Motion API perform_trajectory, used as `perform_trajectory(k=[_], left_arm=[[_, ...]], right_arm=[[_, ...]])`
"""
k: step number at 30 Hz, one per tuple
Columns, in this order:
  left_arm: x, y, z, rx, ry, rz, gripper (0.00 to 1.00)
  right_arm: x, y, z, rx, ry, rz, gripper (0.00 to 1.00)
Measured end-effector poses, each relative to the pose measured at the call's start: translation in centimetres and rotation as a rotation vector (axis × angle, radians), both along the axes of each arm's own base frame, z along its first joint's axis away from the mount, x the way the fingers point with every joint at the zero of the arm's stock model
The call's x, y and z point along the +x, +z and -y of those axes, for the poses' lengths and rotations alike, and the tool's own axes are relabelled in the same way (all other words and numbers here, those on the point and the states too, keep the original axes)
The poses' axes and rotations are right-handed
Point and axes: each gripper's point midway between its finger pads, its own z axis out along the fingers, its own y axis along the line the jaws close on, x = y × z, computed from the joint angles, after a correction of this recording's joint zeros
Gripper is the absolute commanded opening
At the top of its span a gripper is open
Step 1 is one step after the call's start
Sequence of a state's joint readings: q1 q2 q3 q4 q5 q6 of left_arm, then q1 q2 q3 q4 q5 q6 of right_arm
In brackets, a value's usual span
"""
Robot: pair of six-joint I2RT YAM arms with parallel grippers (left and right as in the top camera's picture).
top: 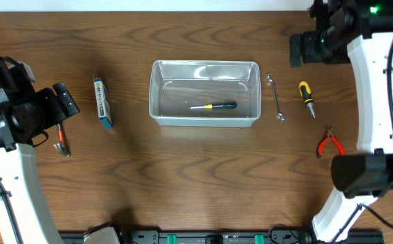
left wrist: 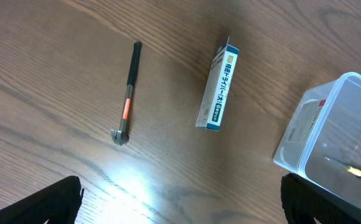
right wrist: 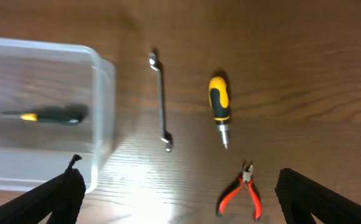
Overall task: Pack container
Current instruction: 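Lift the right gripper out and move it toward the chrome wrench, then lower the right gripper and grasp the chrome wrench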
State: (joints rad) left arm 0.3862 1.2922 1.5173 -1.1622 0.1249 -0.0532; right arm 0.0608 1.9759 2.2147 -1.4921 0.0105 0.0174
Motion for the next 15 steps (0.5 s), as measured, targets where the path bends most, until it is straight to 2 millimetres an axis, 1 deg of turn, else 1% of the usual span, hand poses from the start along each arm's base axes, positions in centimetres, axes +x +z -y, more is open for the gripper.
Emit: perform_trajectory(k=[3, 7, 10, 15], left_arm=[[0.0, 0.0, 0.0, 0.012, -0.021, -0.003, 0.98], [0.0, 0.0, 0.0, 0.043, -0.071, -0.011, 0.98], [0.0, 0.0, 0.0, 0.057, -0.094, -0.013, 0.98], [0.1, 0.0, 0.0, 0.068, -0.111, -0.015, 0.98]], right_arm=[[0.4, -2.5, -0.2, -0.016, 0.045, -0.059, 0.99], [1.1, -6.5, -0.6, -0.031, 0.109, -0.13, 0.99], [1.4, -9.1, -0.6, -0.037, 0.134, -0.17, 0.99], [1.5, -12.8, -0.7, -0.042, 0.166, -0.204, 0.99]])
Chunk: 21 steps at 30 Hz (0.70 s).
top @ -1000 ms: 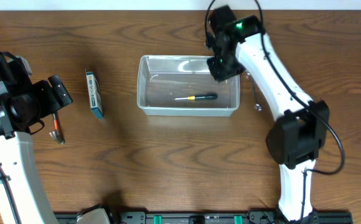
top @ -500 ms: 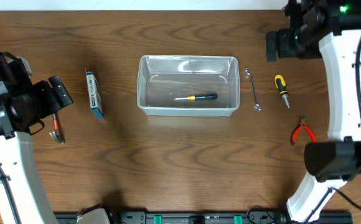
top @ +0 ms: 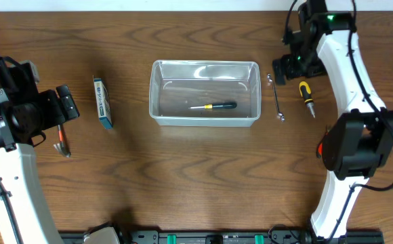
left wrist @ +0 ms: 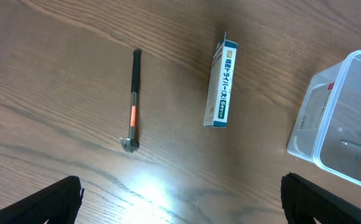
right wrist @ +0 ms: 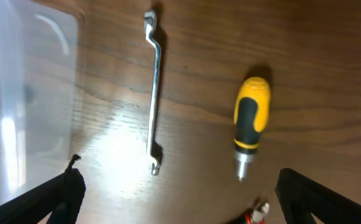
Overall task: Pack container
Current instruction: 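Lower the right gripper and grasp the chrome wrench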
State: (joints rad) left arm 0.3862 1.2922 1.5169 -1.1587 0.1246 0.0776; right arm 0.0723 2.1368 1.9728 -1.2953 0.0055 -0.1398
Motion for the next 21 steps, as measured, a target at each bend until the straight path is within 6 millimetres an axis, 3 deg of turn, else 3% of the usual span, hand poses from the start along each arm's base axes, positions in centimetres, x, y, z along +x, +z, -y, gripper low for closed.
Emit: perform_trajectory(k=[13, 21], left_arm=[[0.1, 0.1, 0.0, 0.004, -0.005, 0.003, 0.98], [0.1, 0.0, 0.0, 0.004, -0.005, 0.002, 0.98]], right_arm=[[-2.6, -7.6, -0.7, 0.0, 0.075, -0.081, 0.99], [-2.4, -9.2, -0.7, 0.001, 0.082, -0.057, 0.94]])
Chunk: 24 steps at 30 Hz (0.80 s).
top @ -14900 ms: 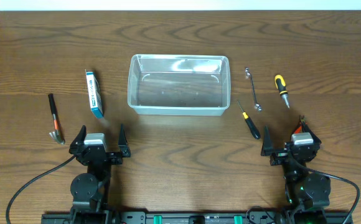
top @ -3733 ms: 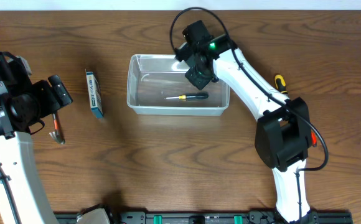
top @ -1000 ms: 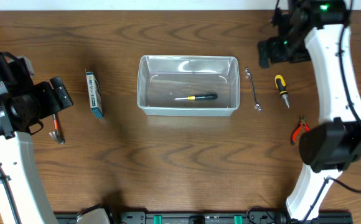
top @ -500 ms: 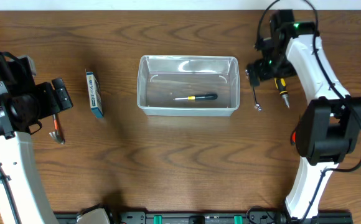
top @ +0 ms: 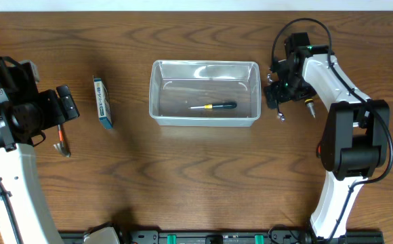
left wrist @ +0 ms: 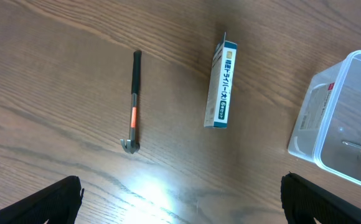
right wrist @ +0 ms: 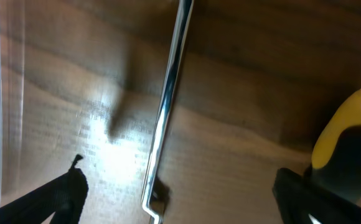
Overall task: Pack container
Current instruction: 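Lower the right gripper and grasp the chrome wrench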
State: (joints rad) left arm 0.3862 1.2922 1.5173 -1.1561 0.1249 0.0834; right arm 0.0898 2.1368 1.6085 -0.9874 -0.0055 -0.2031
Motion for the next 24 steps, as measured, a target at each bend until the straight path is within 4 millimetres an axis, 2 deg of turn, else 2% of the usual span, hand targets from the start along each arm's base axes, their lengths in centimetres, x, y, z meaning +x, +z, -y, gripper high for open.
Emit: perform_trajectory(k=[7, 16, 19, 24], left_arm=[[0.0, 0.0, 0.0, 0.0, 0.0, 0.0, 0.98], [0.0, 0.0, 0.0, 0.0, 0.0, 0.0, 0.98], [0.0, 0.0, 0.0, 0.0, 0.0, 0.0, 0.98], [0.0, 0.0, 0.0, 0.0, 0.0, 0.0, 0.98]], right_arm=[[1.0, -0.9, -0.1, 0.005, 0.002, 0.052, 0.91], [0.3, -2.2, -0.1, 0.012, 0.001, 0.05, 0.89], [0.4, -2.2, -0.2, 0.015, 0.002, 0.055, 0.83], [0.5, -2.2, -0.2, 0.018, 0.0, 0.06, 0.67]])
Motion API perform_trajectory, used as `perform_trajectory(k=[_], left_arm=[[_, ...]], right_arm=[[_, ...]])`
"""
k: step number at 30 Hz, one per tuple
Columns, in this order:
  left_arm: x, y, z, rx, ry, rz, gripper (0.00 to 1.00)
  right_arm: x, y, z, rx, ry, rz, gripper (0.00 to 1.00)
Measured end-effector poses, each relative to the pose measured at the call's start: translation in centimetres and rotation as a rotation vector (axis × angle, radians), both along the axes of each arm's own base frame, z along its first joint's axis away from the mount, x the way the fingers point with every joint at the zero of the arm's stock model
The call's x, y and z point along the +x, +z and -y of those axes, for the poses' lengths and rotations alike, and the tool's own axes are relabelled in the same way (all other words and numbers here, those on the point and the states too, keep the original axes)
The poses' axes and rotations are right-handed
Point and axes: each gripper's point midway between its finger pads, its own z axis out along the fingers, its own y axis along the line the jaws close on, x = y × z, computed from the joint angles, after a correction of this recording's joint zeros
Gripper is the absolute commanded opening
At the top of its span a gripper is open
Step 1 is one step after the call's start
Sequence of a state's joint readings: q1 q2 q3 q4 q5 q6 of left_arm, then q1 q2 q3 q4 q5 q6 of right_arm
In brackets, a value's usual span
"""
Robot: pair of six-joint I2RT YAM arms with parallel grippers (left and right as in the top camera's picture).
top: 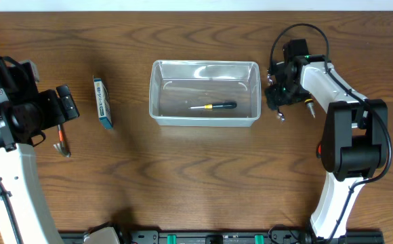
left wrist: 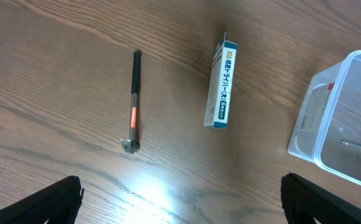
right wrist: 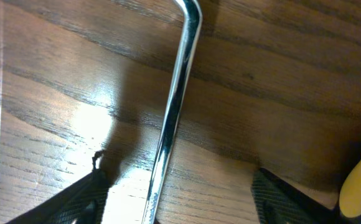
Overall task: Pack container
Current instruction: 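Lower the right gripper and grasp the chrome wrench, then carry the wrench into the container and open the right gripper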
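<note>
The clear plastic container (top: 157, 95) stands mid-table with a black and yellow screwdriver (top: 213, 106) lying in it. Just right of it a silver wrench (right wrist: 175, 118) lies flat on the wood. My right gripper (right wrist: 177, 199) is down low over the wrench, open, one finger on each side of the shaft, neither touching it. The same gripper (top: 278, 95) hides most of the wrench in the overhead view. My left gripper (left wrist: 180, 205) hangs open at the far left, nothing between its fingers (left wrist: 59, 200).
A yellow stubby screwdriver (top: 305, 95) lies right of the wrench, and red pliers (top: 329, 143) sit nearer the front beside my right arm. A blue and white box (left wrist: 221, 85) and a small hammer-like tool (left wrist: 132, 99) lie left of the container.
My right gripper has come a little nearer the wrench, and its fingers stand closer together on either side of the shaft. The left arm and all objects are unchanged.
My right gripper was high at the back right, with the container, wrench, screwdriver and pliers below it. Then it was above the wrench and yellow screwdriver, then low over the wrench. Now it straddles the shaft. The left arm barely moved.
</note>
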State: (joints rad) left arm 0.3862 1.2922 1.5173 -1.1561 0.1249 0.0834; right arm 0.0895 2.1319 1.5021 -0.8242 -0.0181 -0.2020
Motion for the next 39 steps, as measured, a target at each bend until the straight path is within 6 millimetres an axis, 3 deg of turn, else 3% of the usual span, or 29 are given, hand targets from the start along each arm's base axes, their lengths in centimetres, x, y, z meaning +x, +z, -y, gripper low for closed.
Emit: perform_trajectory(k=[13, 20, 27, 31, 39], left_arm=[[0.0, -0.01, 0.0, 0.0, 0.0, 0.0, 0.98], [0.0, -0.01, 0.0, 0.0, 0.0, 0.0, 0.98], [0.0, 0.0, 0.0, 0.0, 0.0, 0.0, 0.98], [0.0, -0.01, 0.0, 0.0, 0.0, 0.0, 0.98], [0.0, 0.0, 0.0, 0.0, 0.0, 0.0, 0.98]], right_arm=[[-0.02, 0.0, -0.06, 0.004, -0.008, -0.001, 0.27], [-0.04, 0.0, -0.13, 0.009, -0.012, -0.002, 0.12], [-0.03, 0.0, -0.16, 0.01, -0.012, -0.002, 0.09], [-0.03, 0.0, -0.17, 0.01, -0.011, -0.002, 0.01], [0.17, 0.05, -0.18, 0.014, -0.039, 0.006, 0.01]])
